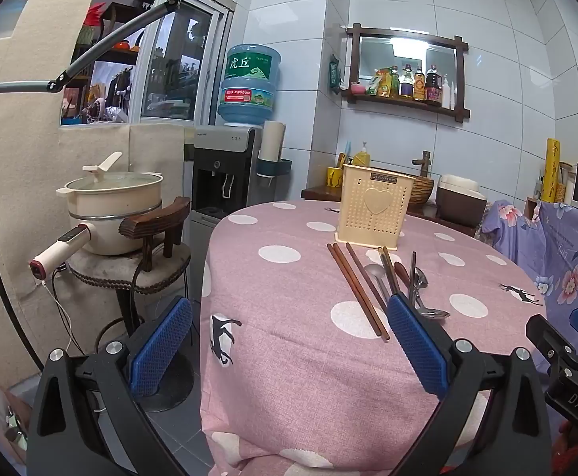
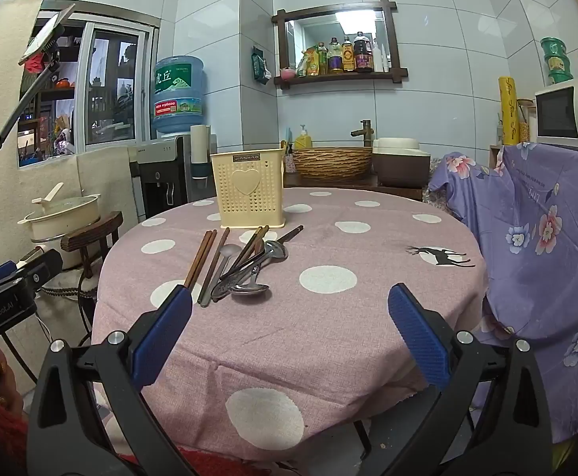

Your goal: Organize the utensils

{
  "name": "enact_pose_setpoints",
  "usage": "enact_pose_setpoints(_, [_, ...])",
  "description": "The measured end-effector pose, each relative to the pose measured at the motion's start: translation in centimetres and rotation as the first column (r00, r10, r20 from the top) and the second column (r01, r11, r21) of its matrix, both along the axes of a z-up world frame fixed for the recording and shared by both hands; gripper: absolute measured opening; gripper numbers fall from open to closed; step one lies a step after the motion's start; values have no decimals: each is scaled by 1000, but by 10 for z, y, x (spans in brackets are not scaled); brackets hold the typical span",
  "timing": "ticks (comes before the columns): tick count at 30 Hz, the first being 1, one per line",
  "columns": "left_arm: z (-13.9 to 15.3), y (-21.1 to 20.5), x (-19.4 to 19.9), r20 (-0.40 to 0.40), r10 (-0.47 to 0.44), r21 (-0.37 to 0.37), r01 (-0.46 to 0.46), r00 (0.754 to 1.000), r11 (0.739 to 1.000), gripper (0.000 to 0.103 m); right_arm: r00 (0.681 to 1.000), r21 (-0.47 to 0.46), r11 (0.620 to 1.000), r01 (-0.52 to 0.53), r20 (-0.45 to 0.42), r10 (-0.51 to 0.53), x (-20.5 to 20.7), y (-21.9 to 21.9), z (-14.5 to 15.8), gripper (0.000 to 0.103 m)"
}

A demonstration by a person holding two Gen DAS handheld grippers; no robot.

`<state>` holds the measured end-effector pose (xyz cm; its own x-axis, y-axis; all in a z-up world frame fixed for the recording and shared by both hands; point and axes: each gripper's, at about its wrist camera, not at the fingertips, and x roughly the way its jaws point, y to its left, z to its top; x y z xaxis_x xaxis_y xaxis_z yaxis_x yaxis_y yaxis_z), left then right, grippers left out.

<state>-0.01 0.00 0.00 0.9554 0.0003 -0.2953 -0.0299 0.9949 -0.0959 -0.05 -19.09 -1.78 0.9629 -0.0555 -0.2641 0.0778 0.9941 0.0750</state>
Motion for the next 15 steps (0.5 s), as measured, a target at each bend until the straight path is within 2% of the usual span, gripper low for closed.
enact_pose_setpoints(15, [0, 0, 0, -5, 0, -3, 0, 1000, 1000, 98, 1000, 1, 1000, -2, -3, 2, 2, 2, -2, 98])
